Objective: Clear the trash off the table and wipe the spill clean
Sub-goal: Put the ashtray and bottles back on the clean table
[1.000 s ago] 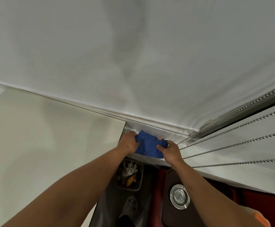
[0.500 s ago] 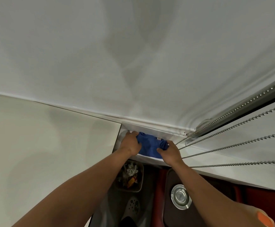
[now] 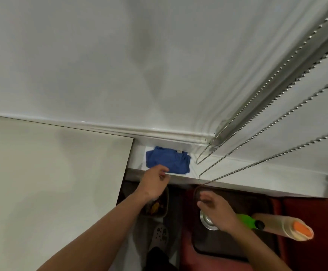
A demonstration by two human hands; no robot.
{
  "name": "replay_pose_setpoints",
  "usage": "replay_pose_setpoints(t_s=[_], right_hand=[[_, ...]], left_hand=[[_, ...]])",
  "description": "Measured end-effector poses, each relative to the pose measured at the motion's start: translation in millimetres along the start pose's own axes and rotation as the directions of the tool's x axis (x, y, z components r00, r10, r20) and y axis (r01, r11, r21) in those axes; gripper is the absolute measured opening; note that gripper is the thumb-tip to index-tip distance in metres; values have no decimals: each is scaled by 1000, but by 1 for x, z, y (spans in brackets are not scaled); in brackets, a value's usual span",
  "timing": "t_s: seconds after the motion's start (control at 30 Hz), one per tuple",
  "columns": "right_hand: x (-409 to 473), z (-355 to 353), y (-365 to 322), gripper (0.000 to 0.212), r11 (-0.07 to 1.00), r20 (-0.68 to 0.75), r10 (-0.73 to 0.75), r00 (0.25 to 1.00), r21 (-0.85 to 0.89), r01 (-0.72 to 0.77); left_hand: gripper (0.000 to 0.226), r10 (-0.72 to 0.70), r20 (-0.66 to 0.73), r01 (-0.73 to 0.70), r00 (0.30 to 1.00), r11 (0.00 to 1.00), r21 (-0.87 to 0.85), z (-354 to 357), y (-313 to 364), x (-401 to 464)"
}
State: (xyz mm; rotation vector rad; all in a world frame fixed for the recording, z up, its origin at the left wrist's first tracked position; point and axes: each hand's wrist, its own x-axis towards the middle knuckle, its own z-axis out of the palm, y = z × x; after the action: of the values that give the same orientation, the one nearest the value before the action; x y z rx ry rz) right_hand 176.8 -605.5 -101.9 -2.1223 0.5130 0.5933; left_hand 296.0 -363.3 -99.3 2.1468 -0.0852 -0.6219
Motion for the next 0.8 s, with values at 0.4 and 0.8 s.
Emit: replay_pose_setpoints(t_s=[0.4,0.8], right_hand=[[-29,30,139,20,923,-125,271,954,316,-220],[45,84,267,15,832,-190,464,865,430,-352]], left_hand=[[20,-56,235,54,971,998,11,131,-23,-32],[31,-62,426,27,903,996,87,263,-71,21]])
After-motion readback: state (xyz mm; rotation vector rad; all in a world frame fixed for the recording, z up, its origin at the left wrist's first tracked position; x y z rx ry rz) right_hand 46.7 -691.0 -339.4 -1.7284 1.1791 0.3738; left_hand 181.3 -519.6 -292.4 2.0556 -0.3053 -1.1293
